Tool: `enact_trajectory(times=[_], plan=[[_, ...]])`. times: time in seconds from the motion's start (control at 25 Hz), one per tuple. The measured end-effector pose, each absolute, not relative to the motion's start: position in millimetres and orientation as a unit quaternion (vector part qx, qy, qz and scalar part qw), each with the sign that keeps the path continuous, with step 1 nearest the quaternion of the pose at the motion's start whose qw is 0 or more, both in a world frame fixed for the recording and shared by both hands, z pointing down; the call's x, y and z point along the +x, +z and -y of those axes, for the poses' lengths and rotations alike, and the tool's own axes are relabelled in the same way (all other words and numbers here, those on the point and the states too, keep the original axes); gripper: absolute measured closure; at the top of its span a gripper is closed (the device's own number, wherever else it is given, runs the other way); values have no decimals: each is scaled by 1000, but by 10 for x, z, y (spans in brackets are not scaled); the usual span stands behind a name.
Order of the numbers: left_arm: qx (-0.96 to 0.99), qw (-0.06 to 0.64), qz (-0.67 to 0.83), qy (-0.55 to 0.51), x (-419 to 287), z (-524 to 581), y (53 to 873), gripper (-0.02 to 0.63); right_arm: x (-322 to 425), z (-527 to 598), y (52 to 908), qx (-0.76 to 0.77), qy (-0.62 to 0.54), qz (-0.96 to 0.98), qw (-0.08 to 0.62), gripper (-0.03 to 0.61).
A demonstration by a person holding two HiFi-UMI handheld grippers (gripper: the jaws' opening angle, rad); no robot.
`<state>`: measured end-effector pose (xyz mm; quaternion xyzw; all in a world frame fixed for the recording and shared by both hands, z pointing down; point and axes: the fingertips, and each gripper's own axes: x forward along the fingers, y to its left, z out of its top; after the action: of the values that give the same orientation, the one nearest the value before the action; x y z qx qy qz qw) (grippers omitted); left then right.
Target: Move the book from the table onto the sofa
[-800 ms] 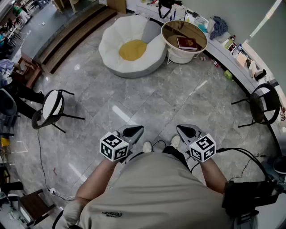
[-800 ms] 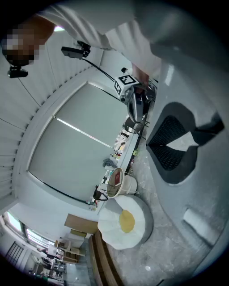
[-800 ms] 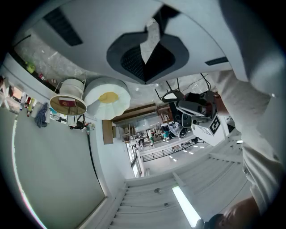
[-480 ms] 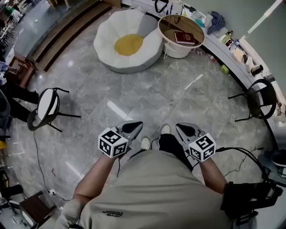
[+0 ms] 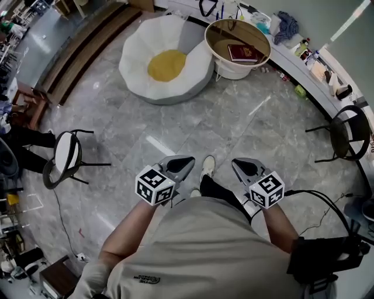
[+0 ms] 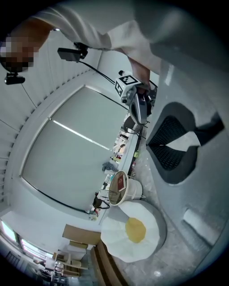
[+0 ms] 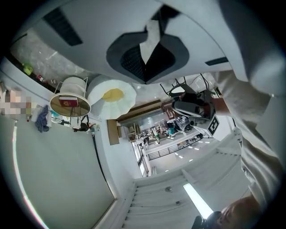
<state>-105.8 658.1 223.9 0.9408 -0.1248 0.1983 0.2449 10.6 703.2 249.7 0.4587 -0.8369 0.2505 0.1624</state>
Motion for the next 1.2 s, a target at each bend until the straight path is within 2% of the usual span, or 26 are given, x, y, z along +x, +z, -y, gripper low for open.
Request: enact_trajectory(times=[0.36,0.52,0.64,1.2], plan=[[945,214,151,196,-296,-5462,2100,604,920,-5878,2518,462,226,845,147,555],[945,216,133,204,4,-5162,2117,595,1206,-5549,2547,484,247,830,123,485],[946,219,112,211,221,-4904,2174,555,1379,-5316,2653,500,260,817,124,466],[943,239,-22,229,1008,-3065,2387,535,2143,-3881,2789,620,309,714,98,463]])
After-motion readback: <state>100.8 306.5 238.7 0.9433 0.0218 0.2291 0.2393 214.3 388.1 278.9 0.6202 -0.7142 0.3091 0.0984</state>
